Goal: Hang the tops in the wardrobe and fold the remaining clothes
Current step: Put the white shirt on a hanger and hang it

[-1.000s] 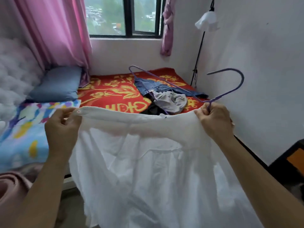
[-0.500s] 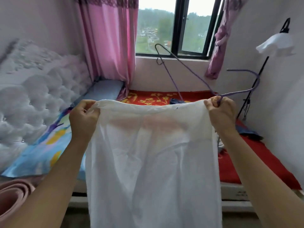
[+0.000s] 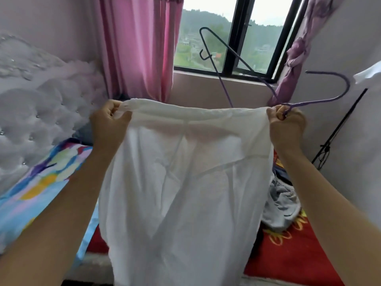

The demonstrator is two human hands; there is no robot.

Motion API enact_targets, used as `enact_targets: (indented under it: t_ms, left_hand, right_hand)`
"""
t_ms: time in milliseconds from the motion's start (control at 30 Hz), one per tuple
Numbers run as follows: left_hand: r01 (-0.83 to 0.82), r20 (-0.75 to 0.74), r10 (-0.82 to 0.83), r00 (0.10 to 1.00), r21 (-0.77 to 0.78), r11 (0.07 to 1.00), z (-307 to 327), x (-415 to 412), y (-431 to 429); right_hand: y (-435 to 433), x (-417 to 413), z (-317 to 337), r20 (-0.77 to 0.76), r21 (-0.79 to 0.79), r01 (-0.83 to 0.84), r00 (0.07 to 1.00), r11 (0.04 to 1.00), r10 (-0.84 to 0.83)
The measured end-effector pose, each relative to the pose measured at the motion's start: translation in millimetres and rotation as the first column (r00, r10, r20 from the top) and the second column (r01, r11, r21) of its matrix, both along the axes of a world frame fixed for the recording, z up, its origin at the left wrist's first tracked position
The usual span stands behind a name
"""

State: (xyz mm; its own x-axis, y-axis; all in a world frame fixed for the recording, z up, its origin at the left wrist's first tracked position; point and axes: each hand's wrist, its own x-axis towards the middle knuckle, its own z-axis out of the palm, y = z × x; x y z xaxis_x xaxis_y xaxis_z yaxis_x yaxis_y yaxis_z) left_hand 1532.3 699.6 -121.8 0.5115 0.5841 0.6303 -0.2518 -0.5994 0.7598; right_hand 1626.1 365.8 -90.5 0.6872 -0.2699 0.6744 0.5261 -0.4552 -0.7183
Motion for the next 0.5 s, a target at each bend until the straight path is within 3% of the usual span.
enact_targets:
  t_ms: [133, 267, 367, 500]
  left_hand:
    - [0.123, -0.026, -0.123, 0.992, -0.008, 0.992, 1.9, 67.2, 11.8]
    - [0.233, -0.271, -0.253, 0.929, -0.104, 0.967, -17.4, 124.6, 23.1]
    - [0.211, -0.447, -0.295, 0.844, -0.228, 0.95, -48.3, 144.5, 21.8]
    - [0.161, -0.636, -0.311, 0.706, -0.284, 0.945, -93.0, 159.2, 18.8]
  right_hand:
    - [11.4, 62.3, -4.7, -0.006, -0.125, 0.115, 0.993, 0.985, -0.117]
    - [11.8, 116.8, -33.8, -0.187, -0.245, 0.112, 0.969, 0.963, -0.16]
    - [8.1, 134.6, -72.3, -0.456, -0.23, -0.005, 0.884, 0.973, -0.103]
    - [8.5, 143.1, -111.1, -0.644, -0.194, -0.249, 0.762, 0.949, 0.069]
